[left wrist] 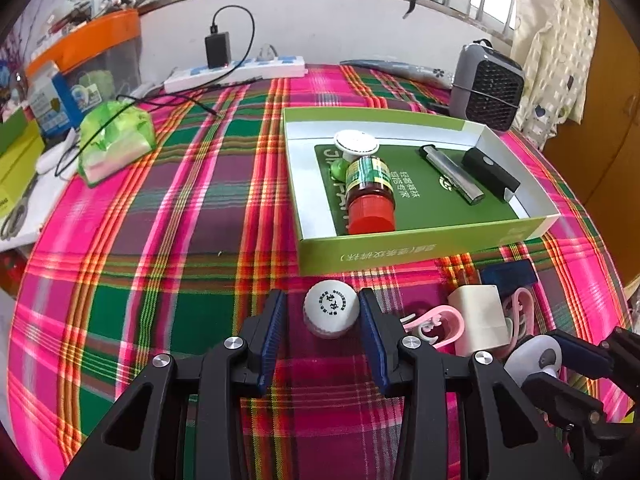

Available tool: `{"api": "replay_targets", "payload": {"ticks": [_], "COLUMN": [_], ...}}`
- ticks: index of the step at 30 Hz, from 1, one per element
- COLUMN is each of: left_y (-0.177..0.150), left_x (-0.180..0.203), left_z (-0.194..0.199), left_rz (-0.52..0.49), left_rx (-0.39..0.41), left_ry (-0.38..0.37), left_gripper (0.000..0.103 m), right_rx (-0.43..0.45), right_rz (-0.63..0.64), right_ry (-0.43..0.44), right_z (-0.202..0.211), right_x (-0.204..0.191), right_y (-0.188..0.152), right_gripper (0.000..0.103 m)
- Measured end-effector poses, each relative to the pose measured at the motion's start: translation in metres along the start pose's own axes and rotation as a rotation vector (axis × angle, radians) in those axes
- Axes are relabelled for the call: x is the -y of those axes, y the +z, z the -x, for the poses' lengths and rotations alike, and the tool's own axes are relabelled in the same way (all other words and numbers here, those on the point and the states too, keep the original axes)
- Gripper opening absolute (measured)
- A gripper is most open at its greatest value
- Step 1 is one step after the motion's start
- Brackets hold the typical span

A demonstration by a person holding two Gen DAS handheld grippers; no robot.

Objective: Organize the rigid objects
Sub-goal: 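Grasp the white face-shaped toy with the right tool while the left tool grasps the white round puck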

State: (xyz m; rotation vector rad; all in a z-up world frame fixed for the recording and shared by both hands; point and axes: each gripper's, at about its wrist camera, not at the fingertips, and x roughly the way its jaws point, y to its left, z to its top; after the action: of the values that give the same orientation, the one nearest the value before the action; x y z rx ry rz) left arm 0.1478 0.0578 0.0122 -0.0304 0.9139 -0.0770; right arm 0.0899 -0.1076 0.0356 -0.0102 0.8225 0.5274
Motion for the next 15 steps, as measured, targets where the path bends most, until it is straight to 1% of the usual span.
{"api": "replay_targets", "payload": {"ticks": [12, 15], "left_y": [-0.0001, 0.0001], "left_x": [-0.0021, -0.0026], "left_z": [-0.0017, -0.0013], "left_rz": [0.009, 0.011], "left_rx": [0.003, 0.005], "left_ry": [-0.01, -0.008], "left_gripper": [0.036, 0.028], "right_rx": [0.0, -0.001], "right_rz": [-0.001, 0.0], "right_ry": [0.0, 0.0], "right_z": [0.0001, 0.0001], "right_x": [0.0, -0.0001], "right_y": [0.0001, 0.0002], "right_gripper": [0.031, 0.031]}}
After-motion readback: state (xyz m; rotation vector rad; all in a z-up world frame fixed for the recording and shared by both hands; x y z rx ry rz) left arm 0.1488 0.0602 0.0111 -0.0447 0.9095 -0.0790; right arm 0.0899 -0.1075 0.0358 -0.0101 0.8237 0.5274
